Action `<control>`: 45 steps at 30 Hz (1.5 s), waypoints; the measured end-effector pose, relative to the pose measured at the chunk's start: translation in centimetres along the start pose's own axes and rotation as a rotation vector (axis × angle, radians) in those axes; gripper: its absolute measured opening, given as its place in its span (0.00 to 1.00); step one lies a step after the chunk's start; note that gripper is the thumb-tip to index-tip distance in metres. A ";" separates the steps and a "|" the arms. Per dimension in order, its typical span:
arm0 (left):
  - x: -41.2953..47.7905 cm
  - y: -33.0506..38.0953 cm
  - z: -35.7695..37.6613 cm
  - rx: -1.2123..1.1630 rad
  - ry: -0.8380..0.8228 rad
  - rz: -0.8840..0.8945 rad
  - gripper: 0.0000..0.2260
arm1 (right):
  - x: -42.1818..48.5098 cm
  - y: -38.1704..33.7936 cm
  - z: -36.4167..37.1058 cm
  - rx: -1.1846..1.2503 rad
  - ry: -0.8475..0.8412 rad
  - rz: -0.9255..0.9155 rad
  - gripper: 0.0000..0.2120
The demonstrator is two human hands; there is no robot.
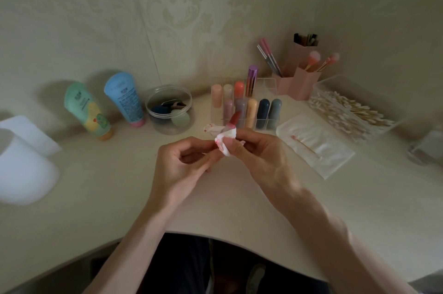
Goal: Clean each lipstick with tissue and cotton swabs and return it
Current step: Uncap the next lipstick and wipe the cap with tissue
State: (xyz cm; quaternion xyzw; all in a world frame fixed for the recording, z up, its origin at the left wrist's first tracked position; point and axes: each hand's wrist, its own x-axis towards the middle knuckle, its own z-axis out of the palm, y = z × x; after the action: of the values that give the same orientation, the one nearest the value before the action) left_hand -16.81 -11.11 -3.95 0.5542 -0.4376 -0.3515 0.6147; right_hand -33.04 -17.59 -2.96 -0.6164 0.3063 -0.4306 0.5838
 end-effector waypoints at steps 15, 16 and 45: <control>0.0 0.0 -0.1 -0.034 -0.053 -0.028 0.07 | 0.1 0.2 -0.3 -0.051 0.008 -0.007 0.10; 0.0 0.0 -0.1 -0.028 -0.053 -0.028 0.06 | 0.1 0.3 -0.2 -0.070 0.011 -0.025 0.10; -0.2 0.1 -0.3 -0.016 -0.120 -0.002 0.07 | 0.6 0.9 -0.3 -0.084 -0.009 -0.074 0.09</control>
State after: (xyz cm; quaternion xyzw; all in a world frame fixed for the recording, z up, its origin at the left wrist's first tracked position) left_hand -16.61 -10.81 -3.86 0.5278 -0.4702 -0.3883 0.5912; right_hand -32.99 -18.37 -3.74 -0.6532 0.2983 -0.4361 0.5424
